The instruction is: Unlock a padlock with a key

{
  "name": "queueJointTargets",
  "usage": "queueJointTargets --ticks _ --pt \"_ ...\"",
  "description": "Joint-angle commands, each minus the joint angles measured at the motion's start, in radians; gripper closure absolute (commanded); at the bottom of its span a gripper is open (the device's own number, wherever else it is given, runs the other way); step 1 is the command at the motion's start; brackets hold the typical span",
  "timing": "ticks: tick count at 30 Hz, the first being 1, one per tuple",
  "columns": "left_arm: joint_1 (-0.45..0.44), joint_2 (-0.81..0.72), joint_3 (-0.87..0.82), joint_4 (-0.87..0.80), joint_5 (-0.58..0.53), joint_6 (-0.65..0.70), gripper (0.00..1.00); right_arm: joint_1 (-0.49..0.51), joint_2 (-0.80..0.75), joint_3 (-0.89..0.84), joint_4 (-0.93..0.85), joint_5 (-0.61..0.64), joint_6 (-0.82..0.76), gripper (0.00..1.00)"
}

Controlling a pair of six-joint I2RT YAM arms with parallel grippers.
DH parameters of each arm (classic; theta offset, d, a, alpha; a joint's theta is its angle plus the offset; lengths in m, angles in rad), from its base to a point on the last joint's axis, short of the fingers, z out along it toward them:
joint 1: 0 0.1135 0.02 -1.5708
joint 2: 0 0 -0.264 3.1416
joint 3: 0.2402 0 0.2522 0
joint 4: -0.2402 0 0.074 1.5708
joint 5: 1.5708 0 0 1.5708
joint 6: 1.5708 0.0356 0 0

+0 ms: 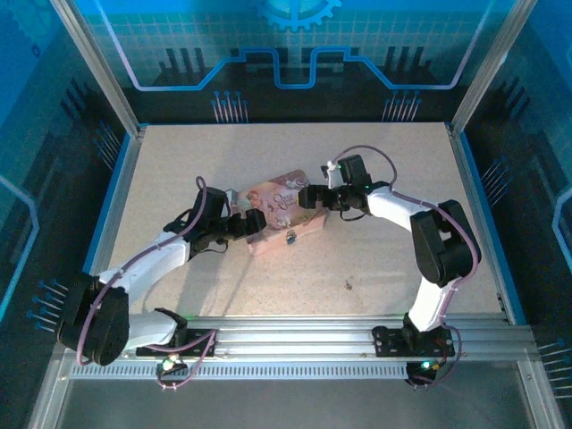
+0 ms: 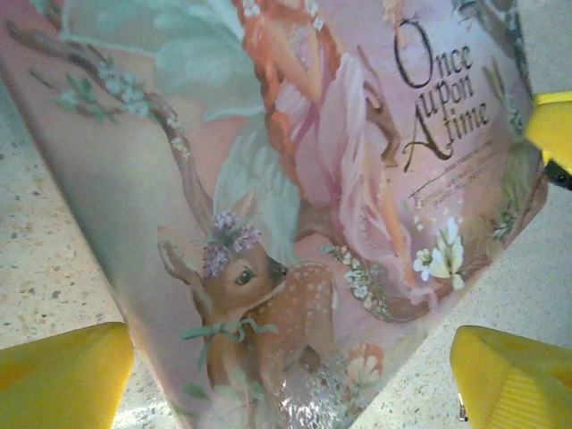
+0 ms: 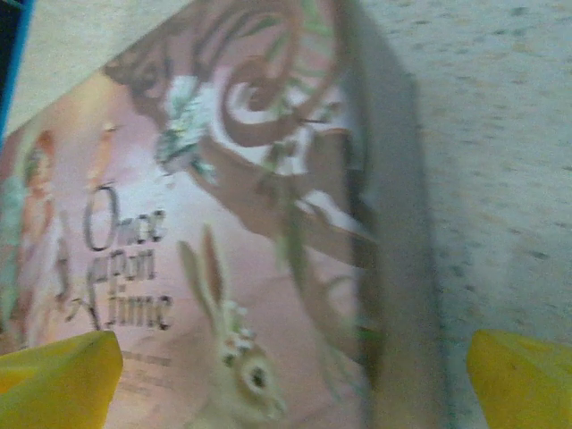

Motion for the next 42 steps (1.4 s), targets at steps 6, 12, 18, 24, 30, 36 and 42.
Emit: queueJointTargets --ticks 6,12,18,24,30,36,42 --pt "-0.003 -0.188 -0.015 -0.094 -0.042 0.042 0.07 -0.020 -0.233 -0.068 -0.160 0.163 -0.064 0.00" --pt "-0.070 -0.274 -0.051 -0.058 0.023 -0.036 0.08 0.015 -0.437 -0.217 -0.284 0.202 -0.066 0.03" --pt "-0.201 -0.249 -0.058 0.022 0.015 -0.106 0.09 0.086 -0.596 -0.354 -0.408 0.270 -0.018 0.09" --pt "-0.320 -0.161 -0.050 0.135 -0.004 -0.151 0.09 0.128 -0.735 -0.509 -0.439 0.276 0.063 0.15" --pt "-0.422 -0.041 -0.013 0.215 -0.008 -0.168 0.09 0.136 -0.812 -0.630 -0.432 0.278 0.121 0.22" --pt "-0.444 0.025 -0.008 0.251 -0.013 -0.171 0.09 0.156 -0.782 -0.652 -0.413 0.292 0.125 0.32" --pt "-0.444 0.021 -0.006 0.233 -0.032 -0.155 0.08 0.206 -0.707 -0.627 -0.423 0.321 0.115 0.41"
